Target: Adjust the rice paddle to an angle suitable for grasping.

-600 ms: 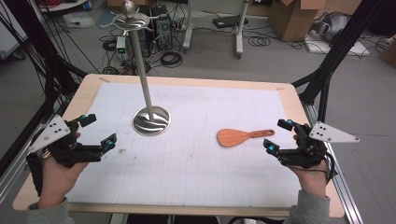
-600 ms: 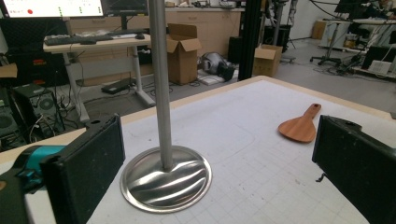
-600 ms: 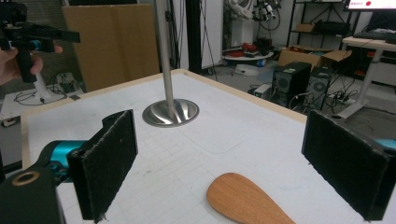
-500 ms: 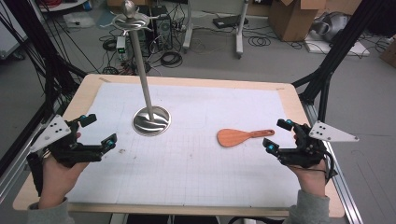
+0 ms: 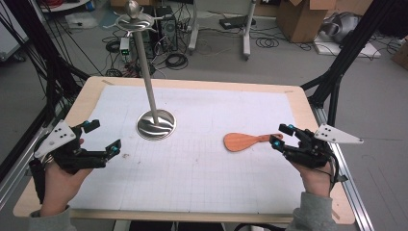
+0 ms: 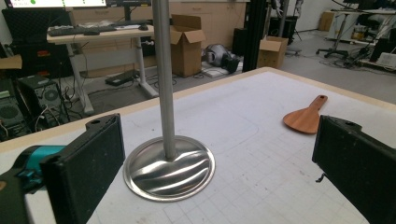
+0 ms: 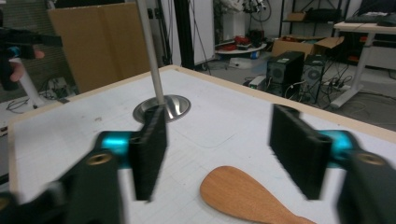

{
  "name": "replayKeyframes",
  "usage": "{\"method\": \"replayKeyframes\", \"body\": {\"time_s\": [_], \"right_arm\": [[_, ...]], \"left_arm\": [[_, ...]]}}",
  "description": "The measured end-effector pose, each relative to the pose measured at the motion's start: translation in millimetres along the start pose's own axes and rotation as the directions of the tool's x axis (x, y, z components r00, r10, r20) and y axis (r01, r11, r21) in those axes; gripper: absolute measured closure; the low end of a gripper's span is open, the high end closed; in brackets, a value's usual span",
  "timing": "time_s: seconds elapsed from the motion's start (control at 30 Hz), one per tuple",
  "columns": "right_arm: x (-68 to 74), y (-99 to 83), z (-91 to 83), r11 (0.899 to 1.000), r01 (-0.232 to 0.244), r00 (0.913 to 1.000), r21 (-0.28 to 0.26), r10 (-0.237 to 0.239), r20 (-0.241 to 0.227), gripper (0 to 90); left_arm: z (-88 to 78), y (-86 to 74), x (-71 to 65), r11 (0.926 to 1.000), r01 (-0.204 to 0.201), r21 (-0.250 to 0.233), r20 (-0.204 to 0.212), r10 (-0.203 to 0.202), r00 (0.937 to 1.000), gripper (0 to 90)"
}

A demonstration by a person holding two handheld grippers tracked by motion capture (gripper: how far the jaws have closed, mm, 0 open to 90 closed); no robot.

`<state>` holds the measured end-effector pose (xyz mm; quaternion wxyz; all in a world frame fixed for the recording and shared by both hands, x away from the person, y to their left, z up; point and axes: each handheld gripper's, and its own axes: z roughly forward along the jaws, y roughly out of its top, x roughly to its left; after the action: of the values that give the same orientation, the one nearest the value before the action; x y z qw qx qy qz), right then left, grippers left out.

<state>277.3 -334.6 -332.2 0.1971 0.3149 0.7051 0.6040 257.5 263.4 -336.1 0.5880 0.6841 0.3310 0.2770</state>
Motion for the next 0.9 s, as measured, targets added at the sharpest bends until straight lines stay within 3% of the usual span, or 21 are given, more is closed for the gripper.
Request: {"method": "replayKeyframes", "body": {"time_s": [0.03, 0.07, 0.17, 0.27, 0.3, 0.53, 0.8, 0.9], "right_arm": [[0.0, 0.0, 0.0, 1.0, 0.0, 1.0, 0.0, 0.0, 0.0, 42.9], [-0.5, -1.9, 1.3, 1.0, 0.003, 0.9997, -0.017, -0.003, 0.024, 51.3], [-1.4, -2.7, 2.1, 1.0, 0.01, 0.9992, -0.02, -0.009, 0.039, 56.7], [-1.6, -4.5, 3.9, 1.0, 0.024, 0.9973, -0.019, -0.023, 0.069, 68.8], [-1.6, -4.5, 3.9, 1.0, 0.024, 0.9973, -0.019, -0.023, 0.069, 68.8], [-3.6, -8.8, 16.7, 0.999, 0.027, 0.9948, 0.016, -0.029, 0.098, 89.2], [-6.9, -11.5, 41.0, 0.996, 0.03, 0.9949, 0.089, -0.039, 0.093, 89.3], [-6.8, -12.2, 49.1, 0.993, 0.054, 0.9937, 0.104, -0.064, 0.092, 89.3]], "left_arm": [[0.0, 0.0, 0.0, 1.0, 0.0, 0.0, 0.0, 0.0, 1.0, 2.9], [1.9, -1.5, -1.7, 1.0, 0.001, 0.008, 0.008, -0.001, 1.0, 2.9], [4.0, -2.7, -3.5, 0.9999, -0.004, 0.016, 0.012, 0.004, 0.9999, 2.9], [5.5, -4.2, -5.6, 0.9996, -0.01, 0.026, 0.016, 0.009, 0.9998, 2.9], [5.5, -4.2, -5.6, 0.9996, -0.01, 0.026, 0.016, 0.009, 0.9998, 2.9], [3.1, -6.4, -7.2, 0.9992, -0.013, 0.038, 0.013, 0.012, 0.9998, 2.9], [1.5, -11.8, -8.3, 0.998, -0.009, 0.062, 0.013, 0.008, 0.9999, 2.9], [0.5, -12.7, -8.1, 0.998, -0.009, 0.063, 0.012, 0.008, 0.9999, 2.9]]}}
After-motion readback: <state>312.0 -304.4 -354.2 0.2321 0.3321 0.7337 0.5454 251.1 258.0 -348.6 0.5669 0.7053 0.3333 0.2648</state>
